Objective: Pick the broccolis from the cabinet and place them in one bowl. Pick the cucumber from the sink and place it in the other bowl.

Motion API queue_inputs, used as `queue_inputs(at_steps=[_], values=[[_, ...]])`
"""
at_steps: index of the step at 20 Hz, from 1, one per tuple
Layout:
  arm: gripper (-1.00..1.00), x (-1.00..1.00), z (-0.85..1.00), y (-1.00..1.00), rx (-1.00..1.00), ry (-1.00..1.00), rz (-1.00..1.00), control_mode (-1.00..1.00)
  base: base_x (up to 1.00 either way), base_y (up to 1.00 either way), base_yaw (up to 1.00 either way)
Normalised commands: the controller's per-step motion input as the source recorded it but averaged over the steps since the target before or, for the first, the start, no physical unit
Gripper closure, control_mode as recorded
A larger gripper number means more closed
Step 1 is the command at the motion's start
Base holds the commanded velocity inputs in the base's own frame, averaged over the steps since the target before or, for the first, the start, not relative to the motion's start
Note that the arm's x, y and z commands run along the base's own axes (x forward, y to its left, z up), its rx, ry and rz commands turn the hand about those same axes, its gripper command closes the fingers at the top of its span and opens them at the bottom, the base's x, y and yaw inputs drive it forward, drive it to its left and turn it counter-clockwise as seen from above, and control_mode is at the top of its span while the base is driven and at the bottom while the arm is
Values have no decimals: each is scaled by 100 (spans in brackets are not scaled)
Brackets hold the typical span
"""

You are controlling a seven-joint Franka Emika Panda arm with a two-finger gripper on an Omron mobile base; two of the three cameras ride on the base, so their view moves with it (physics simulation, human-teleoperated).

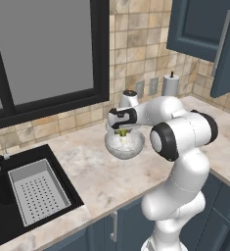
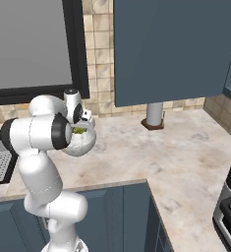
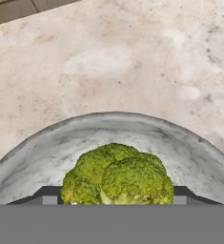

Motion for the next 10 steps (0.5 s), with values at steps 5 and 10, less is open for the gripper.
queue_inputs(at_steps=[5, 10], values=[[100, -5, -3, 0, 0, 1, 2, -100, 0, 0, 0], [100, -25, -8, 0, 0, 1, 0, -100, 0, 0, 0]])
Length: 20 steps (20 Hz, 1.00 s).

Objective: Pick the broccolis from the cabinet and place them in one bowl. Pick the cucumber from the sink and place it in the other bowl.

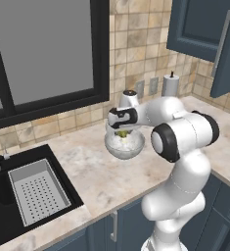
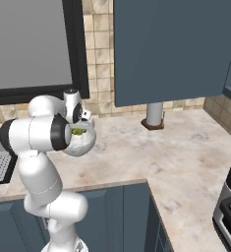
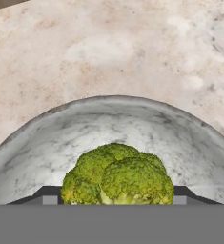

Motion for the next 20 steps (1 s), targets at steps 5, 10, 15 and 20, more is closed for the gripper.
queue_inputs(at_steps=[5, 10, 15, 20], values=[[100, -10, -35, 0, 0, 1, 0, -100, 0, 0, 0], [100, 4, -33, 0, 0, 0, 1, -100, 0, 0, 0], [100, 0, -20, 0, 0, 0, 2, -100, 0, 0, 0], [100, 0, -10, 0, 0, 0, 2, -100, 0, 0, 0]])
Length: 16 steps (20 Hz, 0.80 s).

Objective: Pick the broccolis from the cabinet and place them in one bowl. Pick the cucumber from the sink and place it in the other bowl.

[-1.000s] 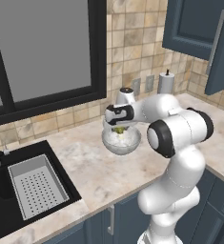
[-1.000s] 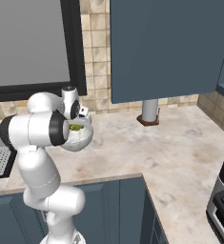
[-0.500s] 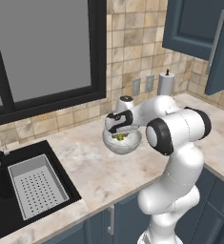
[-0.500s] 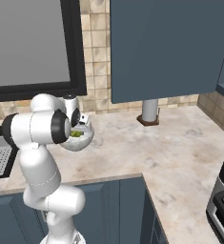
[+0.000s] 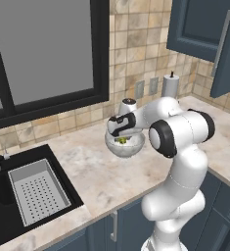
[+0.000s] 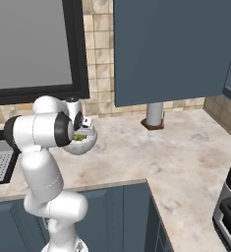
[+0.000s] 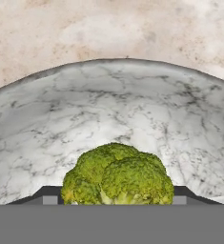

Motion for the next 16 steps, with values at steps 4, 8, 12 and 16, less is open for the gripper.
queue_inputs(at_steps=[4, 8, 12, 16], values=[[100, 0, 0, 0, 0, 0, 0, -100, 0, 0, 0], [-100, 0, 0, 0, 0, 0, 0, -100, 0, 0, 0], [-100, 0, 0, 0, 0, 0, 0, -100, 0, 0, 0], [-100, 0, 3, 0, 0, 1, 0, -100, 0, 0, 0]])
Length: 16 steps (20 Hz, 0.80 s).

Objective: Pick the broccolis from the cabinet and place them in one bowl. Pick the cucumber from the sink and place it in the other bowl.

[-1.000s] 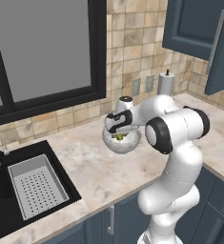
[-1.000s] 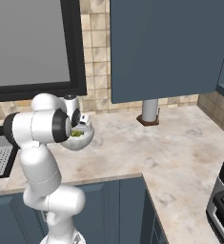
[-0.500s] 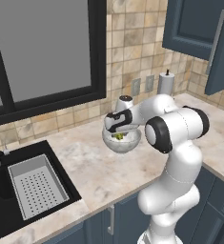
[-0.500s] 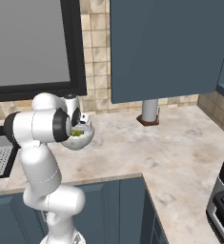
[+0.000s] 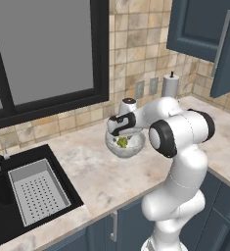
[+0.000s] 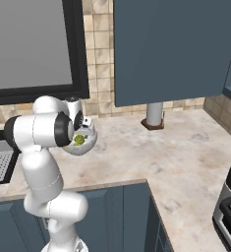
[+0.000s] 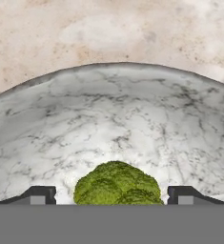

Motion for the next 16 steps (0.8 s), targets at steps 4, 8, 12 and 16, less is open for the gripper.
queue_inputs(at_steps=[4, 8, 12, 16], values=[[-100, -7, 21, 0, 0, 0, 0, -100, 0, 0, 0], [-100, -14, 39, 0, 0, 0, 0, -100, 0, 0, 0], [-100, -42, 30, 5, 0, 0, 0, -100, 0, 0, 0], [-100, -58, 39, 18, 0, -1, 0, -100, 0, 0, 0]])
